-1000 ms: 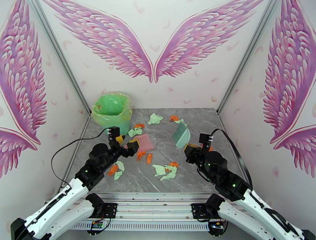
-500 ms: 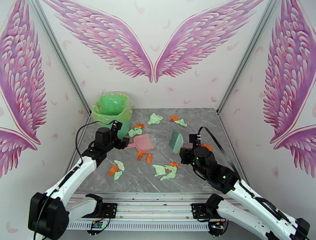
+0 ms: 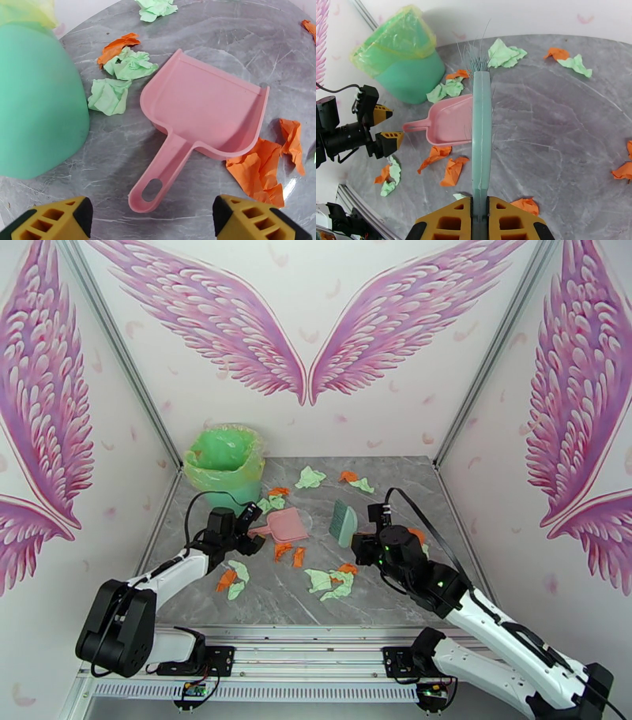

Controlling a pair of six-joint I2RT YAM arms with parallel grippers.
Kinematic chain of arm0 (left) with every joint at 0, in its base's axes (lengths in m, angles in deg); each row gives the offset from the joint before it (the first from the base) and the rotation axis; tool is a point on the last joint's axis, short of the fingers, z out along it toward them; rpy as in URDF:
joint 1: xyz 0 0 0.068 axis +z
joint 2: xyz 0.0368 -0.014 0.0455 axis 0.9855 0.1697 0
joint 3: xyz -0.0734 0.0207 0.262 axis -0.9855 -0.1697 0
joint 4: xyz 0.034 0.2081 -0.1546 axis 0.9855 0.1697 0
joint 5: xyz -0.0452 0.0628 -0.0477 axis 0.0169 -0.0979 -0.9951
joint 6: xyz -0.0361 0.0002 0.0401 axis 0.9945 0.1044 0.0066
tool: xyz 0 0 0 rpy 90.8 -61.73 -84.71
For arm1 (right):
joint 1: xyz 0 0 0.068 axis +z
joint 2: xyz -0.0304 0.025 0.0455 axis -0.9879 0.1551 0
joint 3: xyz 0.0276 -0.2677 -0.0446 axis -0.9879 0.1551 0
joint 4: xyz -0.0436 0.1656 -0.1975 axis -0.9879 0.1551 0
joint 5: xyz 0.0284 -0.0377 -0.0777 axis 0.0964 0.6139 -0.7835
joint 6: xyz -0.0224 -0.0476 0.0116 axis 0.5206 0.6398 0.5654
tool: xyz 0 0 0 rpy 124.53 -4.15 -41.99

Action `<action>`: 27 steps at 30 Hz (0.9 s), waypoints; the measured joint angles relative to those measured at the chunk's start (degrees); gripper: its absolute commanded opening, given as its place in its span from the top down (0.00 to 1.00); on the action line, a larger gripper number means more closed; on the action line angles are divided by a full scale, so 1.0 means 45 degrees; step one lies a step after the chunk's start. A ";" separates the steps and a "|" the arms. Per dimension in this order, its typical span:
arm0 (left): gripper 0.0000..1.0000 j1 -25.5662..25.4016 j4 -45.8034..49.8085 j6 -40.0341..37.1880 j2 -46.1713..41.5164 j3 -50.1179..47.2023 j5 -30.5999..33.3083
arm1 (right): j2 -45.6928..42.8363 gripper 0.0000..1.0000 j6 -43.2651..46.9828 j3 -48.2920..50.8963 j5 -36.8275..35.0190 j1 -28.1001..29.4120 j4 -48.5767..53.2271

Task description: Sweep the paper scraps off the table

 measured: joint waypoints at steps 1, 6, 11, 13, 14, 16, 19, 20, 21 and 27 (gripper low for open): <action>0.14 0.0000 -0.0097 -0.0068 0.0107 -0.0015 -0.0073 | 0.0039 1.00 0.0000 -0.0019 0.0024 0.0000 0.0019; 0.16 0.0102 -0.0510 -0.0529 0.1117 0.0015 -0.0549 | 0.0073 1.00 0.0000 -0.0097 0.0029 0.0000 0.0136; 0.17 0.0486 -0.0209 -0.0811 0.2064 0.0588 -0.1190 | 0.0170 1.00 0.0000 -0.0228 0.0024 0.0000 0.0209; 0.17 0.0631 -0.0165 -0.0894 0.2118 0.0767 -0.1438 | 0.0364 1.00 0.0005 -0.0321 0.0029 0.0000 0.0243; 0.17 0.0695 -0.0117 -0.0913 0.2132 0.0865 -0.1545 | 0.0486 1.00 0.0010 -0.0374 0.0029 0.0000 0.0243; 0.18 0.0758 0.0034 -0.0981 0.2229 0.1098 -0.1710 | 0.0719 1.00 0.0049 -0.0452 0.0029 -0.0005 0.0243; 0.21 0.0753 0.0423 -0.1107 0.2608 0.1637 -0.1933 | 0.1020 1.00 0.0107 -0.0578 0.0117 -0.0053 0.0228; 0.21 0.0743 0.0554 -0.1137 0.2778 0.1826 -0.1996 | 0.1078 1.00 0.0141 -0.0597 0.0126 -0.0063 0.0219; 0.22 0.0733 0.0680 -0.1185 0.2924 0.1982 -0.2040 | 0.1112 1.00 0.0146 -0.0612 0.0136 -0.0078 0.0209; 0.23 0.0563 0.1394 -0.1316 0.3473 0.2506 -0.2074 | 0.1117 1.00 0.0146 -0.0612 0.0262 -0.0083 0.0180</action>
